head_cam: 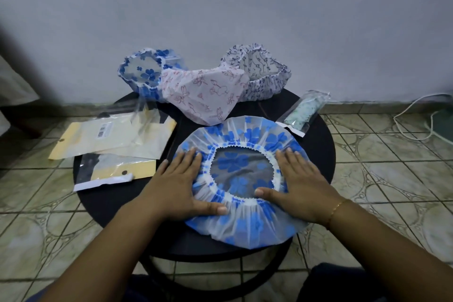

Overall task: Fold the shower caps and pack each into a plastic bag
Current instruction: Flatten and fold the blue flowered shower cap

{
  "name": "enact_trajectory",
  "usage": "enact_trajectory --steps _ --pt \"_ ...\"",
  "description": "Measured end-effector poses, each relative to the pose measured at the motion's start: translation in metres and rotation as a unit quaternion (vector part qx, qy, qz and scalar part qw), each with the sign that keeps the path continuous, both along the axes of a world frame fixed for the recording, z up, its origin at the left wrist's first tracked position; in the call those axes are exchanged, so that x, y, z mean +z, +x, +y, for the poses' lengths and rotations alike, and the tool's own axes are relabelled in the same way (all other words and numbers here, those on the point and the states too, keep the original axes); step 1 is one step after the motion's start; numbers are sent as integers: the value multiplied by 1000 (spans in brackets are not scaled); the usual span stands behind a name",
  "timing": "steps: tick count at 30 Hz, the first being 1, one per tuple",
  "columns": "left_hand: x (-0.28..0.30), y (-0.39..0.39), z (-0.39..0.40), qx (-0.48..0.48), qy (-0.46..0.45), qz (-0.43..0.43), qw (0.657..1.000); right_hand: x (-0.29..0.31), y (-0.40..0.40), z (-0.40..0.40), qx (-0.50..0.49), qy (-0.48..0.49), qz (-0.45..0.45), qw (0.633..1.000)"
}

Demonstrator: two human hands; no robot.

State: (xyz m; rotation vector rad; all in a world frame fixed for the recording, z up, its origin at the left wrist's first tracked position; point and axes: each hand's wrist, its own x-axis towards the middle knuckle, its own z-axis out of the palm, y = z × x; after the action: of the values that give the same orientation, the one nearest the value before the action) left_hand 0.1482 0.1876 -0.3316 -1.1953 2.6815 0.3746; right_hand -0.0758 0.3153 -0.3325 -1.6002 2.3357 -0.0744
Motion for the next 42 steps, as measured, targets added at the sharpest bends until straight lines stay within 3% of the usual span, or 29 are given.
enact_trajectory --steps 3,7,10,12,15,17,20,24,29,31,36,42 --pt "2 -1 1 9 -13 -11 1000 -1 -8 4 24 -21 -21 999" --pt "10 -2 12 23 -110 6 994 10 -20 9 -29 -139 -177 974" --pt "19 -2 21 30 -166 24 985 8 -42 8 -130 -238 -130 954" --pt "26 -3 27 28 -162 25 986 5 -50 7 -214 -183 -65 957" --pt "33 -5 33 75 -83 88 990 1 -50 3 -240 -107 -37 964" --pt "33 -9 31 118 -40 140 982 -1 -50 -2 -255 -118 -84 956" --pt "24 -16 25 144 -71 159 974 1 -47 -7 -259 -143 -164 941" --pt "16 -26 10 154 -100 246 952 6 -44 -7 -274 -123 -145 943" --pt "14 -35 -12 177 2 348 920 14 -38 -8 -260 -137 -220 930" --pt "13 -36 -15 204 34 324 923 17 -35 -9 -247 -173 -264 916" --pt "11 -32 -23 229 -17 201 952 24 -33 -11 -216 -215 -309 901" --pt "3 -30 -30 240 6 246 939 34 -40 -13 -221 -95 -211 948"
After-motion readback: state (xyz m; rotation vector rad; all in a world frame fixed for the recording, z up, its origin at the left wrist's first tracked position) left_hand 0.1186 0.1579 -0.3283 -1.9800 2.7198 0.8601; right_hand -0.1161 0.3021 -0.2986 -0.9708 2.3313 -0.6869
